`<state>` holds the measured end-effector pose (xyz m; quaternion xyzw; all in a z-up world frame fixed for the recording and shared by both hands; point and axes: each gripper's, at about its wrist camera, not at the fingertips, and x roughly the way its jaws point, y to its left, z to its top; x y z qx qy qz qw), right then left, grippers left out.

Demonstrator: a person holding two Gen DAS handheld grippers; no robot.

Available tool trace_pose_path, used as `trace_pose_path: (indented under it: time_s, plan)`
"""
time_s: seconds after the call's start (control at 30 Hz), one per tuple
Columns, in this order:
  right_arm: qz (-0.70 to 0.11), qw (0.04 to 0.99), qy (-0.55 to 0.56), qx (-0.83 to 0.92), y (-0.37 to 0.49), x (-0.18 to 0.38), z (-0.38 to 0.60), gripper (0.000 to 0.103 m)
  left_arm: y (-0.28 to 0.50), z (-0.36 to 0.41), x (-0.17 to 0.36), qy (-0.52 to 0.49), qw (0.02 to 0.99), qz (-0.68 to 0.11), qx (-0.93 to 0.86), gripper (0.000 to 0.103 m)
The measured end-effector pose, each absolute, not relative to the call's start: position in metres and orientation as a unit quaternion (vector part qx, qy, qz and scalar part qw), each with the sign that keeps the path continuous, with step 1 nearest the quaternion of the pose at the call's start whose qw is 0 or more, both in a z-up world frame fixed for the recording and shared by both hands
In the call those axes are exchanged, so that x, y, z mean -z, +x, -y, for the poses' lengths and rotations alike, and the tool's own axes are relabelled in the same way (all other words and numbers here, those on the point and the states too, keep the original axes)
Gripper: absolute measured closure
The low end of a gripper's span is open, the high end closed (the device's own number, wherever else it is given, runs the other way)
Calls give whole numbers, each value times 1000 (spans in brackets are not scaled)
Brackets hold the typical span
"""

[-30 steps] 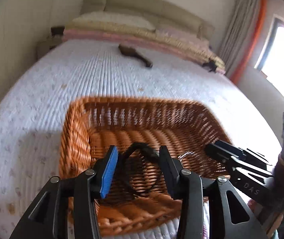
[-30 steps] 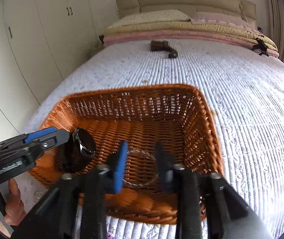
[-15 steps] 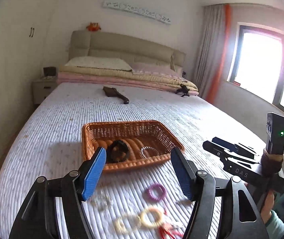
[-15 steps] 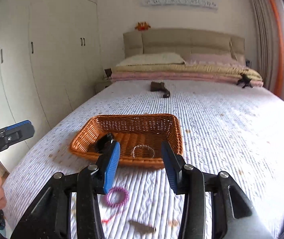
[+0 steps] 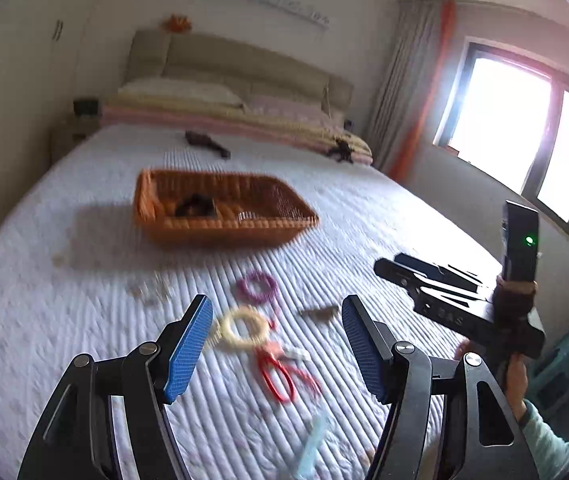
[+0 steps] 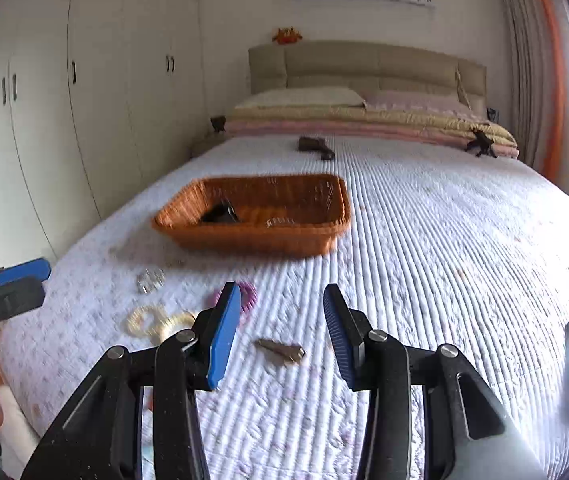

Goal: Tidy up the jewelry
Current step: 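Move both open grippers back toward the remaining jewelry, then grasp the red cord keychain with the left gripper while the right gripper grasps a silver key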

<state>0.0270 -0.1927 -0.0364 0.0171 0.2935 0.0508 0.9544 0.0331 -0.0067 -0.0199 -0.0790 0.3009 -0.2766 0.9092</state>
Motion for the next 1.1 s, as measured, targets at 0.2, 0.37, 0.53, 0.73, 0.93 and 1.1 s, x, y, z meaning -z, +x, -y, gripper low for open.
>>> trace_pose_path:
  time_s: [0.2, 0.37, 0.53, 0.73, 0.93, 1.1]
  plan:
    - [-340, 937, 8, -84, 42, 81, 202, 57, 35, 21, 67, -110, 880, -371, 276, 35]
    - [-358, 929, 24, -93, 56, 95, 208, 57, 39, 44, 90, -97, 871, -405, 261, 35]
    - [-383, 917, 34, -104, 73, 101, 206, 57, 51, 61, 106, -80, 871, -424, 235, 35]
    - [-427, 897, 21, -113, 88, 116, 196, 57, 64, 60, 117, -55, 872, -438, 211, 62]
    - [-429, 892, 21, -144, 75, 112, 182, 57, 66, 38, 115, -63, 875, -436, 200, 72]
    - [-422, 899, -2, -115, 76, 111, 182, 57, 68, 35, 116, -62, 870, -439, 216, 72]
